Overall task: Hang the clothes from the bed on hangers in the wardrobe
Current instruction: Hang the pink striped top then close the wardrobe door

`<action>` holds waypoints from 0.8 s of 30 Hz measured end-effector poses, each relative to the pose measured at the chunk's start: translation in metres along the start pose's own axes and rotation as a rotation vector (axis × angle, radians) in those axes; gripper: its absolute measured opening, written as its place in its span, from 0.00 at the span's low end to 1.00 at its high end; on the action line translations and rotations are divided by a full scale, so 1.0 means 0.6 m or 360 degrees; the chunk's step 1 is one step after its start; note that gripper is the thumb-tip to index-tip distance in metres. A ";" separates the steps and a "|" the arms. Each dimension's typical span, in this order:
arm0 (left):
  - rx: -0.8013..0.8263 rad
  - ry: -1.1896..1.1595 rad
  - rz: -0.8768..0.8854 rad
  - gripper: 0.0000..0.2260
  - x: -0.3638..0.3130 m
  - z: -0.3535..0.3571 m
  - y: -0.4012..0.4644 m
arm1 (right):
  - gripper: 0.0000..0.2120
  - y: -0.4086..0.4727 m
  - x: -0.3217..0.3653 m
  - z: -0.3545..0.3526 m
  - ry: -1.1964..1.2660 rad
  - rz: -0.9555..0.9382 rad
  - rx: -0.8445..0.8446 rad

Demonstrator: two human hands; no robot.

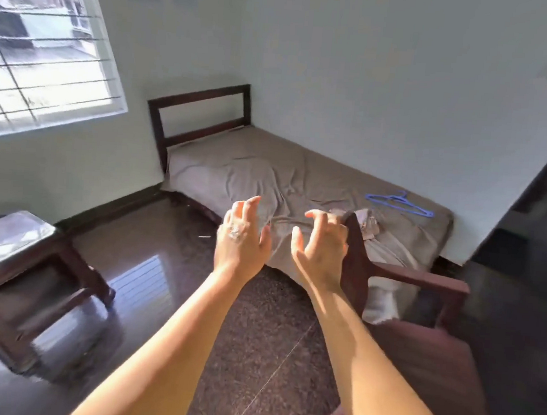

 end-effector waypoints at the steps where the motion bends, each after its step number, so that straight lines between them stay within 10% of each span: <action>1: 0.0042 0.0040 -0.0029 0.24 0.015 0.015 0.024 | 0.16 0.020 -0.005 0.032 0.0022 -0.0005 0.0049; 14: 0.0151 0.0532 -0.0294 0.28 0.257 0.181 0.351 | 0.16 0.273 -0.107 0.404 0.0136 0.0233 0.0304; 24: 0.0726 0.0387 0.0260 0.28 0.230 0.503 0.650 | 0.17 0.462 -0.300 0.606 -0.0056 0.0719 0.0341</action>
Point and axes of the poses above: each hand's wrist, its own y-axis towards the middle knuckle, its own z-axis out of the palm, x = y × z, the point moved 6 cm from there along y, towards the middle knuckle, and after that the axes turned 6 degrees about -z, right-handed, at the moved point
